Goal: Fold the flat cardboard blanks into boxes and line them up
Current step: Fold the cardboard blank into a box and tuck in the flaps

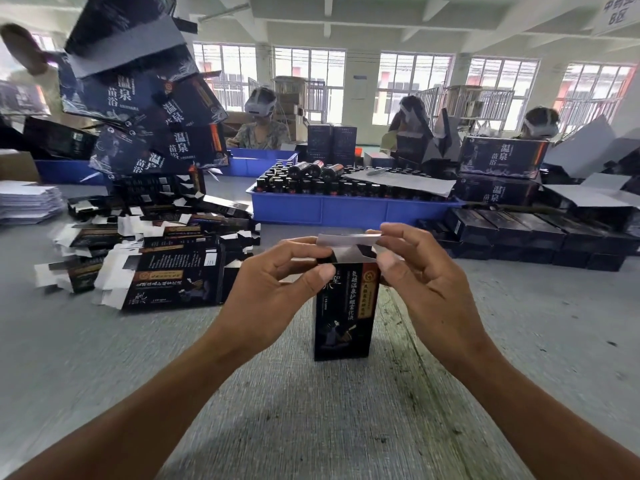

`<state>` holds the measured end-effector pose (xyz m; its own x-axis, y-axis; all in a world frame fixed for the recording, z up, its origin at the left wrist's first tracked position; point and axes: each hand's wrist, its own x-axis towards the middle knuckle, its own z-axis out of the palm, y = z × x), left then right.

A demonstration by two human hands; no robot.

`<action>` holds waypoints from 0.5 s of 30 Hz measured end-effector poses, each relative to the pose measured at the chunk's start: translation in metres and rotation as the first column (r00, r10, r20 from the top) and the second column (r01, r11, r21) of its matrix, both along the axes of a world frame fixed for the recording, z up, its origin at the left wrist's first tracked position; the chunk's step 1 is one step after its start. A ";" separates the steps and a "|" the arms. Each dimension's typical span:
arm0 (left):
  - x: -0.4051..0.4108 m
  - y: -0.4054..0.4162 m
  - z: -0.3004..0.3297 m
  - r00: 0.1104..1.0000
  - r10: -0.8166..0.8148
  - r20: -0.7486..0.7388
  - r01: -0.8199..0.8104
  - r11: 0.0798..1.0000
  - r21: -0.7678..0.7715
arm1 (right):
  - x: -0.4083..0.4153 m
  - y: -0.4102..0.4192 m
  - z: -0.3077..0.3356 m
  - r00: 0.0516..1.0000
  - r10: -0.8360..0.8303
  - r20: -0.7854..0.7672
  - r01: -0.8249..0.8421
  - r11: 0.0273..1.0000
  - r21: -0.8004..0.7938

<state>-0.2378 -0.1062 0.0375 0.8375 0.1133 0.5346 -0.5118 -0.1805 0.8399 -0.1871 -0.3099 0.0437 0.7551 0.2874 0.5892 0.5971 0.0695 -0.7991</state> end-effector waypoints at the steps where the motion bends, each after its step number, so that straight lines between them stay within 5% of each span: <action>1: 0.000 0.000 0.000 1.000 0.001 0.005 -0.001 1.000 0.009 | -0.002 0.000 0.001 0.999 -0.015 0.028 0.015 1.000 0.002; 15: 0.000 -0.003 -0.001 1.000 0.015 0.008 -0.015 0.999 -0.042 | 0.003 0.001 -0.002 0.998 -0.054 0.043 0.053 0.998 0.029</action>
<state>-0.2383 -0.1096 0.0363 0.8311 0.1483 0.5359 -0.5162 -0.1527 0.8428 -0.1836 -0.3089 0.0419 0.7422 0.2302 0.6294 0.6351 0.0581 -0.7702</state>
